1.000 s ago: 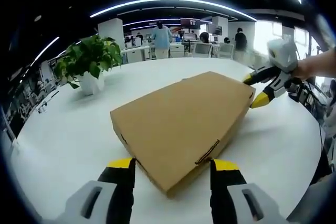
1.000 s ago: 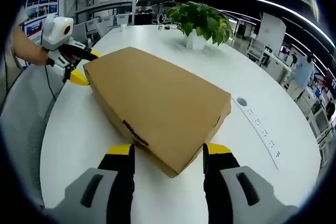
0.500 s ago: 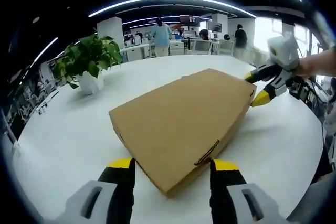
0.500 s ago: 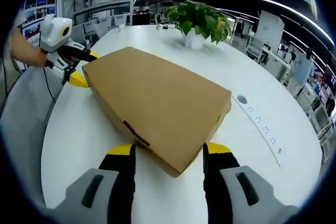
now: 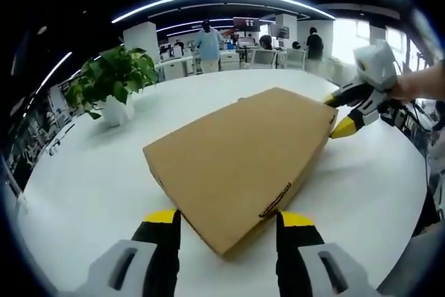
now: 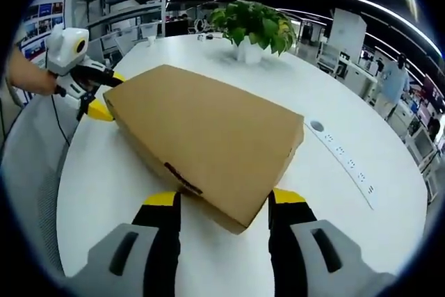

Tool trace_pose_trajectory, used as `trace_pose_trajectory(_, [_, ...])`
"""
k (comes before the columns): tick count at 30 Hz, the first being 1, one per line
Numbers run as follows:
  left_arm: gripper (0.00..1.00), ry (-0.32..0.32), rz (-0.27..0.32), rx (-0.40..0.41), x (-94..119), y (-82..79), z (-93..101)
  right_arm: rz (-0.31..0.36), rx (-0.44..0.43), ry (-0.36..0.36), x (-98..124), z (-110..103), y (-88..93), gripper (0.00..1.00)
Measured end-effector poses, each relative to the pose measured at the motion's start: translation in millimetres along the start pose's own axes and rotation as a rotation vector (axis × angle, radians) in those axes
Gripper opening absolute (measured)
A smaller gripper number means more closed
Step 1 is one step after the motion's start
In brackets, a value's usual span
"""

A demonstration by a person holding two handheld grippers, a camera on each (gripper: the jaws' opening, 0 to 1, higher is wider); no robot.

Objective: Operate the shoe box by opening the lid, removing the specified soft item, and placing it in the target area until the item is outside and the box remains undamaged.

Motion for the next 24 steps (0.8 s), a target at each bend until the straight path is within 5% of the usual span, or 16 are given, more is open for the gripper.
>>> trace_pose_trajectory(24, [0.55, 0.083, -0.037, -0.076, 4, 10.9, -28.5, 0.033, -0.081, 0.053, -8, -39, -4.2, 0.45])
Point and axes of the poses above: the point that each gripper's makers call its tool centre point, and the gripper's own axes: x roughly backward along the fingers, z roughly to its right, y roughly out of its underside, the point moved 1 cm from there along x, roughly backward along the fingers, and after that the axes turned 13 degrees about -y, right-handed, at the moved point
